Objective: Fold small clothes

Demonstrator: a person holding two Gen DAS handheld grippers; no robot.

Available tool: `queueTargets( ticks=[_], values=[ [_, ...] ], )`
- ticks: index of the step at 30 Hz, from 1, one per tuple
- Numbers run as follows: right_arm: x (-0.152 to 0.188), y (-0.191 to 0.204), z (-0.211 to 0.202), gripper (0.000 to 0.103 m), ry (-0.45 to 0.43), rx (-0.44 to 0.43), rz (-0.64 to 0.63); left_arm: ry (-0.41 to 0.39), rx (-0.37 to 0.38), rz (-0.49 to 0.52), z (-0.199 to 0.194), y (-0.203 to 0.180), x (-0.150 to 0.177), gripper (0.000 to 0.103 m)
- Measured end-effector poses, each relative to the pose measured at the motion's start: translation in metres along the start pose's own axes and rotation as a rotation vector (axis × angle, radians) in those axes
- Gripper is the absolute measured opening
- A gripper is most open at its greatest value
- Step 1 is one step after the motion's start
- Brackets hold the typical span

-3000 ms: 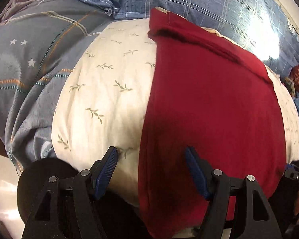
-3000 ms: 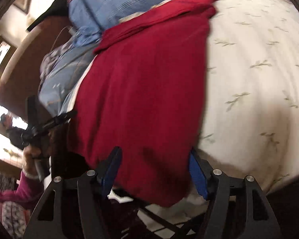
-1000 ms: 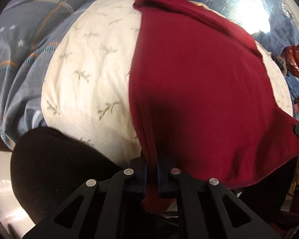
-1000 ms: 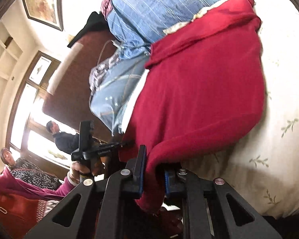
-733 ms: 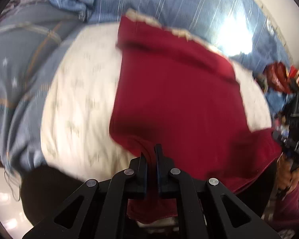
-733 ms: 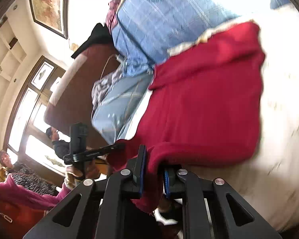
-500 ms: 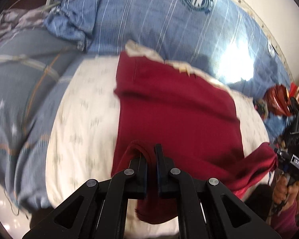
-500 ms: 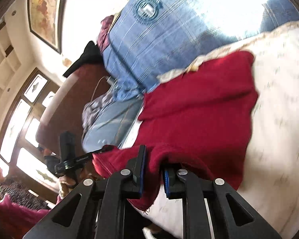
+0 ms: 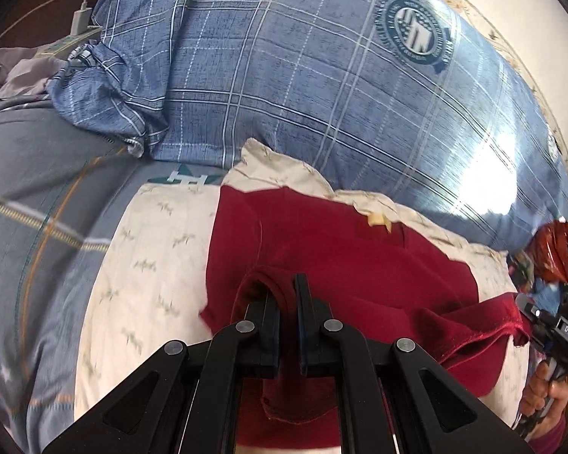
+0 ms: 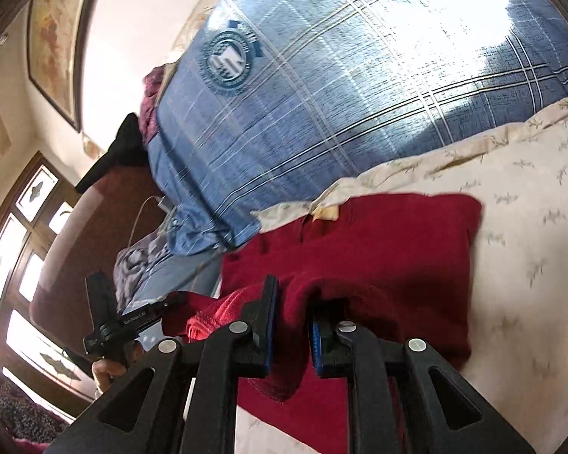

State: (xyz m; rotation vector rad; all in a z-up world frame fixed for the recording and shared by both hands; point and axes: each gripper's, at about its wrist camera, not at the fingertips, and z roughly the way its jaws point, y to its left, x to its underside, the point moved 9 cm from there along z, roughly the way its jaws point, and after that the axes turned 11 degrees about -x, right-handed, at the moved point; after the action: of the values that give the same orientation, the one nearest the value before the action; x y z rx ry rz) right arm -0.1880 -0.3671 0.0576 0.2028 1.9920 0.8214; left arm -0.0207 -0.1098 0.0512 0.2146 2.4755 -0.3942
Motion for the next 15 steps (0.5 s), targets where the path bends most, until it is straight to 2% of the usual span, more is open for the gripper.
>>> queueTargets(
  ticks=[4,7,9,10,11,12,13,14,15],
  values=[
    [-0.016,-0.028,0.017,0.014,-0.002,0.048,0.022,0.015,-0.008,-0.067,0.032,0.003,-0.022,0.005],
    [-0.025,-0.049,0.029,0.019,-0.007,0.093,0.032,0.035,-0.025,-0.102,0.059,0.002,-0.029,0.006],
    [-0.025,-0.065,0.033,0.031,0.002,0.099,0.095,0.071,-0.022,-0.099,0.077,0.000,-0.029,0.007],
    [-0.024,-0.072,0.031,0.034,-0.002,0.097,0.136,0.090,-0.017,-0.103,0.082,0.000,-0.029,0.010],
    [-0.025,-0.075,0.025,0.042,-0.020,0.089,0.161,0.103,0.004,-0.112,0.085,0.001,-0.030,0.013],
    [-0.026,-0.076,0.014,0.050,-0.054,0.077,0.174,0.103,0.037,-0.127,0.084,0.001,-0.031,0.022],
    [-0.027,-0.076,0.006,0.053,-0.073,0.077,0.169,0.097,0.068,-0.137,0.081,0.001,-0.033,0.035],
    [-0.028,-0.074,-0.005,0.054,-0.089,0.082,0.152,0.083,0.101,-0.143,0.075,0.001,-0.035,0.042],
    [-0.027,-0.070,-0.013,0.054,-0.092,0.086,0.127,0.053,0.100,-0.145,0.068,0.005,-0.038,0.066]
  ],
)
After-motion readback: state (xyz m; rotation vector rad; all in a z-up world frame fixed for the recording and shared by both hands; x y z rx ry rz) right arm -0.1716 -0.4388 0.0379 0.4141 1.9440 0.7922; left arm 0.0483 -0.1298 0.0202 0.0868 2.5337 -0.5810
